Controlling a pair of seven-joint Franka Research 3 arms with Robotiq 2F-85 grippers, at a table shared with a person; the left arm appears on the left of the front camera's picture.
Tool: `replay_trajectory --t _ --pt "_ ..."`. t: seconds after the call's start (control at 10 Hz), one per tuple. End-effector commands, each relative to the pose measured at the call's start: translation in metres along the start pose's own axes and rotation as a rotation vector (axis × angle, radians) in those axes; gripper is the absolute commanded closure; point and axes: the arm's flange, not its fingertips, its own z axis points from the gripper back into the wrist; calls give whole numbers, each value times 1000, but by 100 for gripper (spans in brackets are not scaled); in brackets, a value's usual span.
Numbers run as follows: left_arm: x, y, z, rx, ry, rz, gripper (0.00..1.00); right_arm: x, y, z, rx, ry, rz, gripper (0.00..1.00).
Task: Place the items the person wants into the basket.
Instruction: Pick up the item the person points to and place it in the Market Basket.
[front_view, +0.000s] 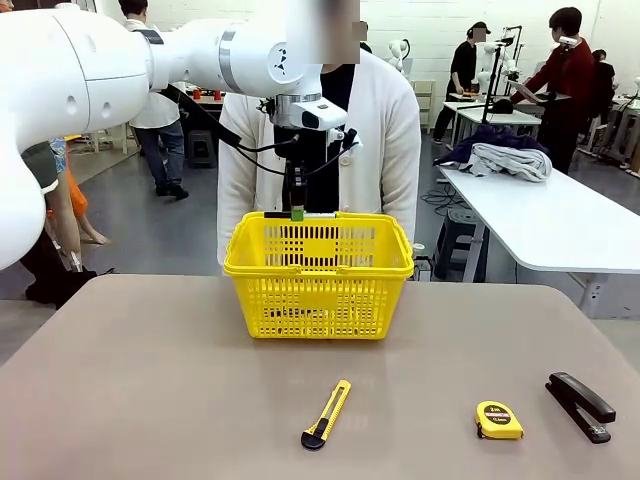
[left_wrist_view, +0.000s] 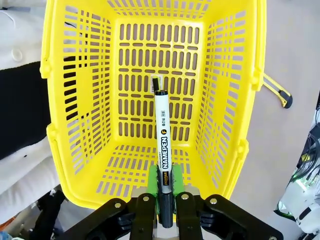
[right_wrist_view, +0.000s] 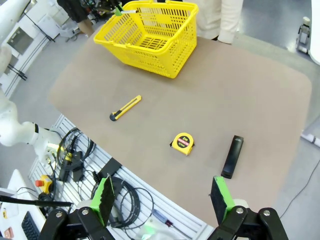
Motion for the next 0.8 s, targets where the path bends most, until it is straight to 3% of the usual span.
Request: replay_trajectory --t 0.0,0.1,0.3,0.7 --pt "2 -1 1 1 -9 20 88 0 0 -2 17 -1 6 0" --pt "0 0 0 0 0 0 88 0 0 -2 17 -1 6 0" --pt "-13 6 -40 4 -75 -32 88 0 0 -2 17 -1 6 0" --pt "-5 21 -87 -42 -95 -47 88 0 0 -2 17 -1 6 0"
